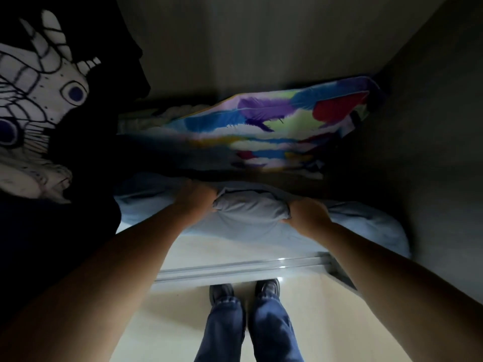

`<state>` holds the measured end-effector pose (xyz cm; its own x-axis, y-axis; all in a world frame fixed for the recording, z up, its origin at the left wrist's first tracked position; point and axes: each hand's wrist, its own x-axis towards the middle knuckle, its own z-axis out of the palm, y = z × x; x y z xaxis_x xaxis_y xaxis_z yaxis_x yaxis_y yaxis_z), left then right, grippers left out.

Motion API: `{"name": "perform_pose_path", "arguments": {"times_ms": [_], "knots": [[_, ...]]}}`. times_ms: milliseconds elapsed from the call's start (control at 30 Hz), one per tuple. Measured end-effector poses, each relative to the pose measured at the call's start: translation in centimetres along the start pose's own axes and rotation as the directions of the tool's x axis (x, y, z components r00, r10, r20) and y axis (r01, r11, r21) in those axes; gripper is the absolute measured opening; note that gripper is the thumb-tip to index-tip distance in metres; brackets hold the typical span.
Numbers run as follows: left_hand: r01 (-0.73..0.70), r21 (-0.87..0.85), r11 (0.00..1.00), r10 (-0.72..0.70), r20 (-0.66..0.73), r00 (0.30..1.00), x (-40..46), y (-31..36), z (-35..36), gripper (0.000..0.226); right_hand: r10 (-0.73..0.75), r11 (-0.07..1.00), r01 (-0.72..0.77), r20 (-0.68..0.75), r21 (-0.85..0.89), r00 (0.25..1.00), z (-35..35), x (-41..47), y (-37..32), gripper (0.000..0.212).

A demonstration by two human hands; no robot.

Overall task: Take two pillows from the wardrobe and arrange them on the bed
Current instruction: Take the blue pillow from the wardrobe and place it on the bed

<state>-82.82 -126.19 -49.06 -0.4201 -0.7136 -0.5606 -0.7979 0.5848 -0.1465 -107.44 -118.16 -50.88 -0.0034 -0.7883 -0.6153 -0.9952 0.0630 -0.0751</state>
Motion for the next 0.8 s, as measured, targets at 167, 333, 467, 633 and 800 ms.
{"name": "perform_pose_path", "arguments": {"times_ms": [167,333,467,633,800], "knots": [[-0.101,0.042,0.994,0.107,-0.153,0.982,-3.9,0.9,-5.8,0.041,0.152,0.986,-0.145,-0.091,0.082,0.984,-3.0,-8.6,0.3,0.045],[-0.257,0.142,0.956,0.279,-0.162,0.947,-7.9,1.1,-9.9,0.029,0.257,0.950,-0.233,-0.101,0.207,0.961,-4.8,-17.3,-1.2,0.049],[-0.337,0.147,0.930,0.359,-0.165,0.919,-11.2,2.3,-12.8,0.033,0.348,0.906,-0.291,-0.150,0.307,0.925,-5.2,-23.9,-2.4,0.051],[-0.346,0.094,0.934,0.351,-0.052,0.935,-15.3,2.6,-16.2,0.046,0.414,0.871,-0.318,-0.212,0.374,0.885,-6.4,-29.9,-4.6,0.036],[-0.366,0.166,0.916,0.381,-0.074,0.921,-19.8,3.1,-18.2,0.045,0.413,0.871,-0.297,-0.257,0.391,0.874,-6.7,-34.9,-6.5,0.032]]}}
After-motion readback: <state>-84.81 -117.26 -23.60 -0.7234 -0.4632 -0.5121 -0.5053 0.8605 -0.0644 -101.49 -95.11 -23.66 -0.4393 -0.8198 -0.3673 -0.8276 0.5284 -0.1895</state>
